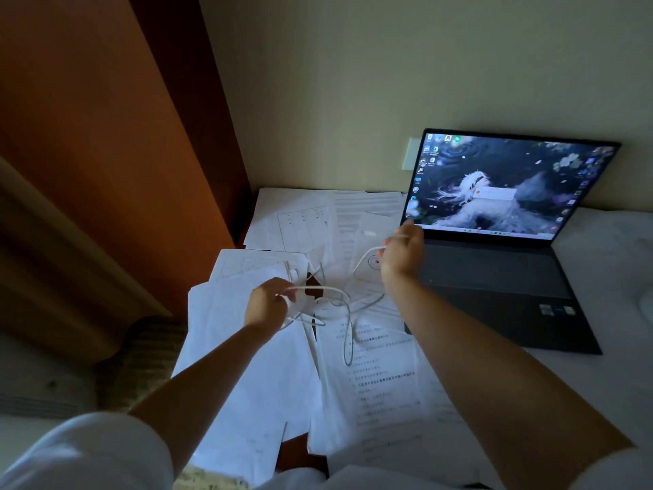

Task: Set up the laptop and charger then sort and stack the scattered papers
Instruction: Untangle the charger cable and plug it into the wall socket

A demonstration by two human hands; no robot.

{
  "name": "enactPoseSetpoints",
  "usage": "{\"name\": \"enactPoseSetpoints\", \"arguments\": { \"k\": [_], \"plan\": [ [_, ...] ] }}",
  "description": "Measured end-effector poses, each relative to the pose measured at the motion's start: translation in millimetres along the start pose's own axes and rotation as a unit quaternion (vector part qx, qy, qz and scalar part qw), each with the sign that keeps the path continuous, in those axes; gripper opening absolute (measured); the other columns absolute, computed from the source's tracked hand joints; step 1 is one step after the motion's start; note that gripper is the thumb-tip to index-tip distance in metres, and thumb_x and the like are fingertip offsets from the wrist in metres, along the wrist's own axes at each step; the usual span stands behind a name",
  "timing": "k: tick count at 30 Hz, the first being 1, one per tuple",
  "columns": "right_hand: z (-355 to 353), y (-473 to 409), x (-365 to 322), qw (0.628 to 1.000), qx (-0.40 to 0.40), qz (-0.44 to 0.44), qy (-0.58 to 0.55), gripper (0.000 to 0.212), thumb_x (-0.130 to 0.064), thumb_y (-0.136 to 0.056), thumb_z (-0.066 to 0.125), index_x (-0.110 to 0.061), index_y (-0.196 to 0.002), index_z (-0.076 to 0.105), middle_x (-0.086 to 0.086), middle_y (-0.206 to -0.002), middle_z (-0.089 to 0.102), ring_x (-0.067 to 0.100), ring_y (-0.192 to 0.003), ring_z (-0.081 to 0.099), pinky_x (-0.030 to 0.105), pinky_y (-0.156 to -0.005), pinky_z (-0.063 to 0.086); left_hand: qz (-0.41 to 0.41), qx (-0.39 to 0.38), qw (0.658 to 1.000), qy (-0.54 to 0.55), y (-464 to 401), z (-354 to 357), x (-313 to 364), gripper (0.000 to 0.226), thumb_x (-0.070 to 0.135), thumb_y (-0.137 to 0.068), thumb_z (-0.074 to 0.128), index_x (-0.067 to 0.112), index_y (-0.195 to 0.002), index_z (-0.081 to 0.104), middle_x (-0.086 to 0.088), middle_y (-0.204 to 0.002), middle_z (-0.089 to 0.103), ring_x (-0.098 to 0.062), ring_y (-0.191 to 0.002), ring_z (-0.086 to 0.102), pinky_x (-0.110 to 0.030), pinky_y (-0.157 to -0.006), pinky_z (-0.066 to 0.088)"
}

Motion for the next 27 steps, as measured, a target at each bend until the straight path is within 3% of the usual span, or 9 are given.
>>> {"name": "enactPoseSetpoints", "arguments": {
  "k": [3, 6, 10, 12, 16, 19, 22, 24, 27],
  "plan": [
    [-10, 4, -7, 0.976, -0.08, -0.128, 0.156, 0.016, -0.008, -0.095, 0.043, -0.003, -0.106, 0.054, 0.016, -0.1, 0.061, 0.027, -0.087, 0.056, 0.037, -0.078, 0.045, -0.136, 0.098, 0.962, 0.218, 2, 1, 19, 0.042, -0.018, -0.075, 0.03, 0.009, -0.064, 0.06, -0.008, -0.066, 0.059, -0.018, -0.058, 0.047, -0.023, -0.052, 0.037],
    [-15, 12, 2, 0.927, -0.193, -0.094, 0.307, 0.019, -0.017, -0.098, 0.04, -0.008, -0.102, 0.056, 0.016, -0.097, 0.064, 0.033, -0.09, 0.062, 0.038, -0.076, 0.051, -0.224, 0.157, 0.882, 0.384, 3, 0, 40, 0.042, -0.011, -0.084, 0.024, 0.01, -0.077, 0.059, -0.005, -0.063, 0.051, -0.011, -0.041, 0.034, -0.015, -0.039, 0.023],
    [-17, 19, 10, 0.917, -0.237, -0.072, 0.312, 0.023, -0.024, -0.097, 0.044, -0.01, -0.098, 0.062, 0.012, -0.097, 0.064, 0.033, -0.09, 0.061, 0.033, -0.073, 0.046, -0.277, 0.067, 0.724, 0.629, -6, -6, 65, 0.029, -0.004, -0.089, 0.026, 0.012, -0.082, 0.049, 0.003, -0.05, 0.043, -0.006, -0.032, 0.025, -0.015, -0.033, 0.016],
    [-16, 19, 12, 0.939, -0.249, -0.025, 0.237, 0.024, -0.029, -0.096, 0.048, -0.012, -0.103, 0.064, 0.009, -0.096, 0.064, 0.031, -0.087, 0.065, 0.032, -0.07, 0.05, -0.262, -0.013, 0.719, 0.644, -6, -7, 71, 0.022, 0.002, -0.087, 0.029, 0.013, -0.079, 0.046, 0.002, -0.05, 0.042, -0.007, -0.033, 0.026, -0.014, -0.034, 0.015],
    [-22, 13, 6, 0.965, -0.177, -0.036, 0.189, 0.028, -0.027, -0.099, 0.042, -0.013, -0.11, 0.063, 0.01, -0.101, 0.065, 0.032, -0.094, 0.064, 0.033, -0.075, 0.047, -0.271, -0.112, 0.842, 0.453, 11, 0, 55, 0.03, 0.027, -0.094, 0.041, 0.014, -0.07, 0.053, 0.002, -0.053, 0.049, -0.008, -0.038, 0.032, -0.016, -0.039, 0.017],
    [-32, 9, -4, 0.968, -0.117, -0.076, 0.206, 0.032, -0.022, -0.102, 0.034, -0.006, -0.114, 0.06, 0.015, -0.112, 0.064, 0.034, -0.104, 0.057, 0.035, -0.083, 0.043, -0.281, -0.17, 0.911, 0.25, 23, -2, 30, 0.037, 0.026, -0.092, 0.059, 0.015, -0.057, 0.055, -0.002, -0.054, 0.043, -0.01, -0.043, 0.03, -0.021, -0.043, 0.022],
    [-30, 2, 9, 0.959, -0.159, -0.035, 0.232, 0.037, -0.026, -0.102, 0.031, -0.002, -0.108, 0.058, 0.019, -0.107, 0.064, 0.037, -0.099, 0.062, 0.043, -0.087, 0.049, -0.256, -0.312, 0.915, 0.019, 27, -8, 20, 0.027, 0.021, -0.083, 0.071, 0.012, -0.06, 0.061, -0.003, -0.054, 0.045, -0.01, -0.045, 0.031, -0.022, -0.049, 0.025],
    [-25, -5, 26, 0.955, -0.175, 0.007, 0.24, 0.034, -0.024, -0.1, 0.032, -0.001, -0.104, 0.057, 0.019, -0.101, 0.066, 0.037, -0.093, 0.066, 0.046, -0.084, 0.052, -0.196, -0.391, 0.881, -0.179, 26, -10, 22, 0.018, 0.023, -0.079, 0.076, 0.01, -0.072, 0.065, -0.003, -0.062, 0.055, -0.011, -0.051, 0.041, -0.02, -0.051, 0.035],
    [-22, -10, 46, 0.942, -0.202, 0.061, 0.26, 0.035, -0.02, -0.096, 0.035, 0.001, -0.109, 0.059, 0.021, -0.103, 0.067, 0.035, -0.094, 0.065, 0.042, -0.079, 0.054, -0.068, -0.362, 0.871, -0.325, 17, 0, 24, 0.02, 0.013, -0.08, 0.073, 0.011, -0.099, 0.071, -0.004, -0.104, 0.068, -0.012, -0.091, 0.059, -0.021, -0.081, 0.045]
  ]
}}
Point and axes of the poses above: each hand's wrist, its own y-axis away from the middle knuckle, its own z-axis out of the palm, x = y × z, the point moved 2 cm from there along -y, towards the middle knuckle
